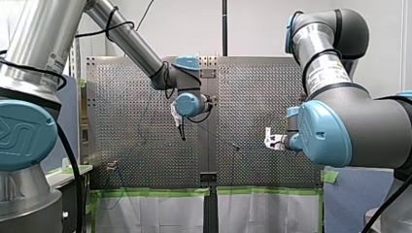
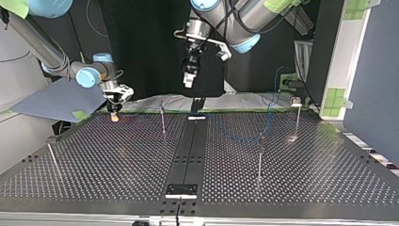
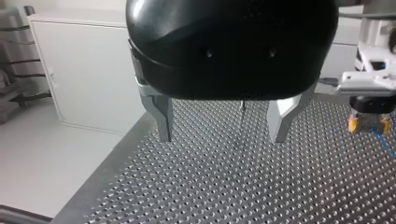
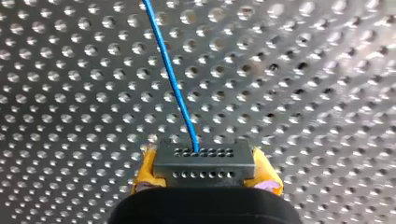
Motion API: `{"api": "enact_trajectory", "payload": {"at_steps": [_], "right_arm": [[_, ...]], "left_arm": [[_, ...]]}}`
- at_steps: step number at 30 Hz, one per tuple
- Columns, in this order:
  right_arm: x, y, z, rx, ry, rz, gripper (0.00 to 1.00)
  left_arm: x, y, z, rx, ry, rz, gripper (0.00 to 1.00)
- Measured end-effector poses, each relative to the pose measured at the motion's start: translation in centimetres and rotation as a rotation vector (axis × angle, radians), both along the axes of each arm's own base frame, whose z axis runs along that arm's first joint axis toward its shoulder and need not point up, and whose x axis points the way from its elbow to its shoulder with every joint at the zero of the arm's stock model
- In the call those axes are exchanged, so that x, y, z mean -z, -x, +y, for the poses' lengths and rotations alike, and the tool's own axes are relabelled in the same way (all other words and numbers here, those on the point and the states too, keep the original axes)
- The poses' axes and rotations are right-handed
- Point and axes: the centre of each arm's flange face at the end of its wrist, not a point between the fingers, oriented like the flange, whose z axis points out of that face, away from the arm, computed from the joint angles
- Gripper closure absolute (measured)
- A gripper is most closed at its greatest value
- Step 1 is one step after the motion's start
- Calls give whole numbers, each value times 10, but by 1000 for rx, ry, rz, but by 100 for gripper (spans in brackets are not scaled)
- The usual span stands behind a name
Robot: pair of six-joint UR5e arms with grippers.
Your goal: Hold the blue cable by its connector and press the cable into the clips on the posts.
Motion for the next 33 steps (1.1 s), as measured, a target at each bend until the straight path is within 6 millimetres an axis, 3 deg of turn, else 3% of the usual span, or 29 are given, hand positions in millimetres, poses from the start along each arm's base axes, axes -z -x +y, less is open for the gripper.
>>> {"api": "enact_trajectory", "payload": {"at_steps": [9,24,33], "right_arm": [[-49,-1,3,-1,20,-14,100],[-131,-2,5,-9,122,-53,100],[-138,-3,5,-11,133,-55,100]], "left_arm": [[-9,20,17,22,86,-25,0],[63,44,38,-8,25,44,0],[68,47,41,-10,17,51,0]]}}
